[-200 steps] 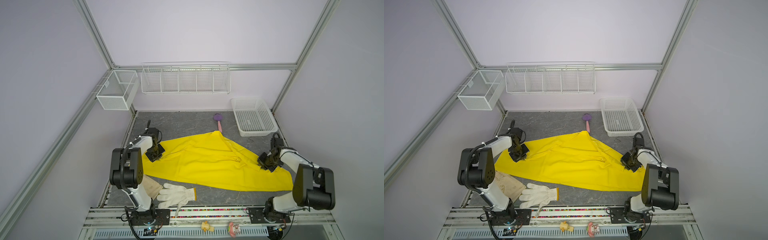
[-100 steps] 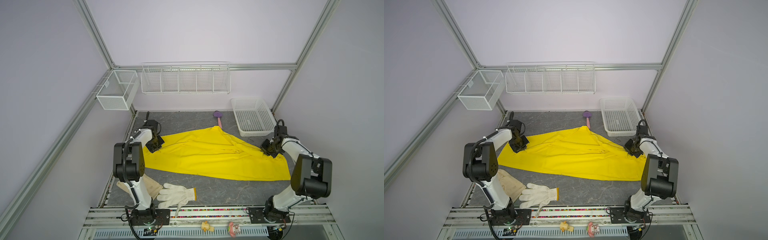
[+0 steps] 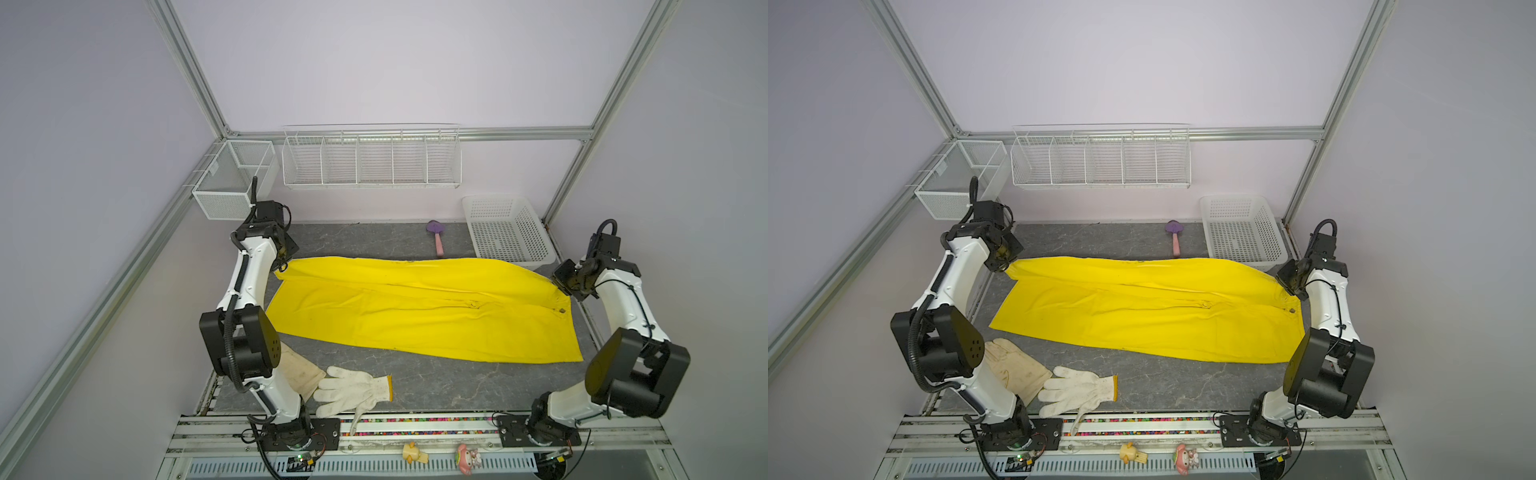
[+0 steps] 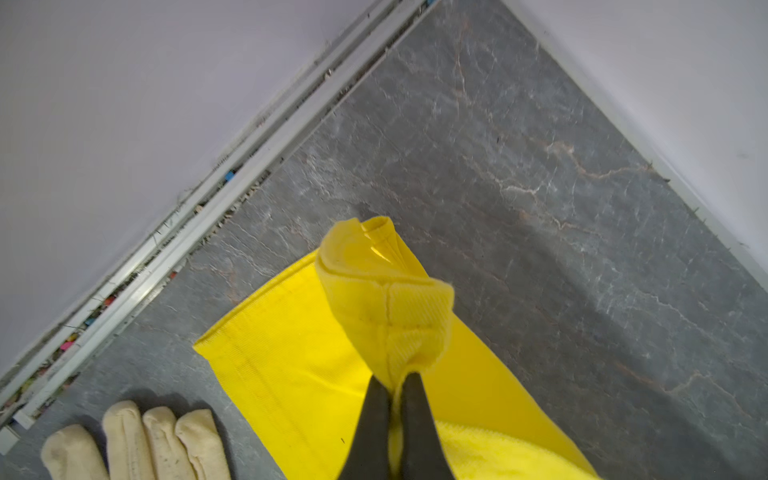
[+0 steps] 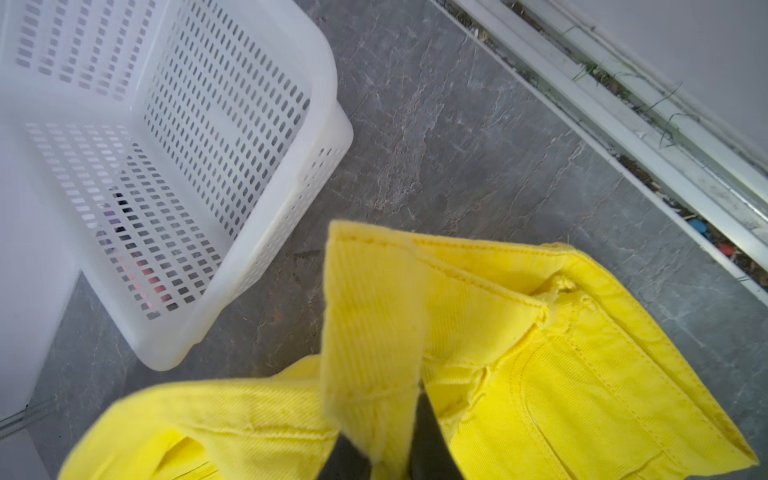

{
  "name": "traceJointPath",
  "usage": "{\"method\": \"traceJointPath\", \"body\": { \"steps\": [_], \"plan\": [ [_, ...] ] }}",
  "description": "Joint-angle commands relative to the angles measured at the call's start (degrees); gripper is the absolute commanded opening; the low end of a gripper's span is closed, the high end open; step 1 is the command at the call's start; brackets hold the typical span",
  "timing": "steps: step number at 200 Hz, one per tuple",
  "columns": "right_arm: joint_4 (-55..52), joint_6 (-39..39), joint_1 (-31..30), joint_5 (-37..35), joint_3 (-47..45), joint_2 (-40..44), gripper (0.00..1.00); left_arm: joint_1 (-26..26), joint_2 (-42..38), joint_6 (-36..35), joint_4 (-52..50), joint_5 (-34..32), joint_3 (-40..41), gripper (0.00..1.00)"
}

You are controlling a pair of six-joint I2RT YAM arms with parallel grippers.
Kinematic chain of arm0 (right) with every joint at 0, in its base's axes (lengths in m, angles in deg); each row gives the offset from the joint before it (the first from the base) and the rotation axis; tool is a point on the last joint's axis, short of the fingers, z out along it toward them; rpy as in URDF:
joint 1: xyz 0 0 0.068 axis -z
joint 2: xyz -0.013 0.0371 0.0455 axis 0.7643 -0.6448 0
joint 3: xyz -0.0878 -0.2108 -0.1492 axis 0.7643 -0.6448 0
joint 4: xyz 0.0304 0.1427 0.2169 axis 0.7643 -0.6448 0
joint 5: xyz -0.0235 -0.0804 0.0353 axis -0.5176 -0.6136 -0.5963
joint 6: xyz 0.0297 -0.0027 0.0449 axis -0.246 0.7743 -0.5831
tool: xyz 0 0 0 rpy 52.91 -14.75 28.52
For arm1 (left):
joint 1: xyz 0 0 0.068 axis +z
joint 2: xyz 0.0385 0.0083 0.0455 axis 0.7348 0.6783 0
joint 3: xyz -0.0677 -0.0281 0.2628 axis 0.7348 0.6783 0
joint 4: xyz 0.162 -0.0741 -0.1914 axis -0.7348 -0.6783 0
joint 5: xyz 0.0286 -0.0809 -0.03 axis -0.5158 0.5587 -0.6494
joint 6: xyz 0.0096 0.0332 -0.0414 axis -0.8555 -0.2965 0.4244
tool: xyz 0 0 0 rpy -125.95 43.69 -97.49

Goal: Fold and stack the trousers
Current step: Fold the trousers at the center of the table.

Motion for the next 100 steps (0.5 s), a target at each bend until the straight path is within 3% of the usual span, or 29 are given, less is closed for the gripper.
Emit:
{"method": "traceJointPath", "body": {
  "steps": [1, 43, 100],
  "plan": [
    [-1.56, 0.36, 1.81, 2.26, 2.77, 1.58, 0.13, 0.71, -3.4, -2.63, -3.32, -6.93, -1.0, 0.0],
    [1.11, -2.52, 2.7, 7.26, 3.34, 2.33, 0.14, 1.57, -6.19, -3.37, 3.99, -6.18, 1.4, 0.0],
    [0.97, -3.19, 2.78, 7.27, 8.51, -0.67, 0.14, 1.59, -0.66, -5.16, 8.01, 0.06, -5.38, 0.0]
  ]
}}
